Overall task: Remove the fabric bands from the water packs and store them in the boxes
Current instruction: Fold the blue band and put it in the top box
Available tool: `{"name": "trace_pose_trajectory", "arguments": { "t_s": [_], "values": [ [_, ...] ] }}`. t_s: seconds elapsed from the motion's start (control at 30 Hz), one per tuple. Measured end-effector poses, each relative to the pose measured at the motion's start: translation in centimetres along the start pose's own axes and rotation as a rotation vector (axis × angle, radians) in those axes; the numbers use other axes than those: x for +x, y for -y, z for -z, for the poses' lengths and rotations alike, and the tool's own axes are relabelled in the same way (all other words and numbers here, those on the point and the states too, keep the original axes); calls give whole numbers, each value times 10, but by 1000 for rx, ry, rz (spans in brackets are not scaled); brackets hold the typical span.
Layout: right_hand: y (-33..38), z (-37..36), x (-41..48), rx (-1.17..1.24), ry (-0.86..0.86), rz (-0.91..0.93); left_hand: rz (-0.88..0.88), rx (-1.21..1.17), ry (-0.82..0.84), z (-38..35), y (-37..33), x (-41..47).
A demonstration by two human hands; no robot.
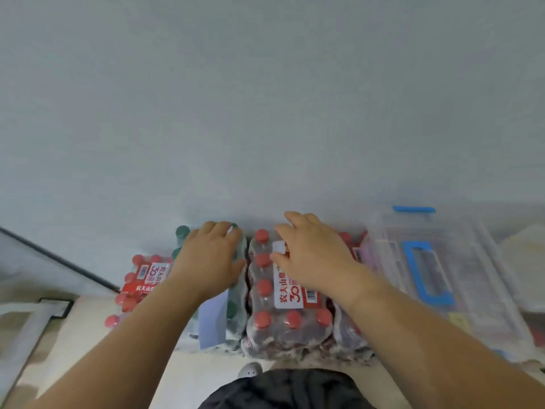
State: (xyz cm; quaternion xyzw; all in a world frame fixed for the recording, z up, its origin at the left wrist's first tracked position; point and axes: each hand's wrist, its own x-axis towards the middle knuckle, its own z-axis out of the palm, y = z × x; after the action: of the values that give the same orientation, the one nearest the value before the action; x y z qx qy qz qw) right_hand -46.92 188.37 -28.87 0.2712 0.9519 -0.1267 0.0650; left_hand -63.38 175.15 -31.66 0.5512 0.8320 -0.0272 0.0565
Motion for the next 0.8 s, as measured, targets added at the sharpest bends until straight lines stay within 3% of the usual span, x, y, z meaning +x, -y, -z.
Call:
{"name": "trace_pose_trajectory", "arguments": {
  "t_s": [0.37, 0.6, 0.8],
  "values": [
    [72, -60, 85, 90, 125, -72, -120, 50, 162, -49, 88, 32],
    [77, -80, 129, 177, 227, -97, -162, -75, 159, -74, 105, 42],
    [76, -83, 137, 117, 290, -73, -160, -128, 130, -84, 112, 40]
  ]
}}
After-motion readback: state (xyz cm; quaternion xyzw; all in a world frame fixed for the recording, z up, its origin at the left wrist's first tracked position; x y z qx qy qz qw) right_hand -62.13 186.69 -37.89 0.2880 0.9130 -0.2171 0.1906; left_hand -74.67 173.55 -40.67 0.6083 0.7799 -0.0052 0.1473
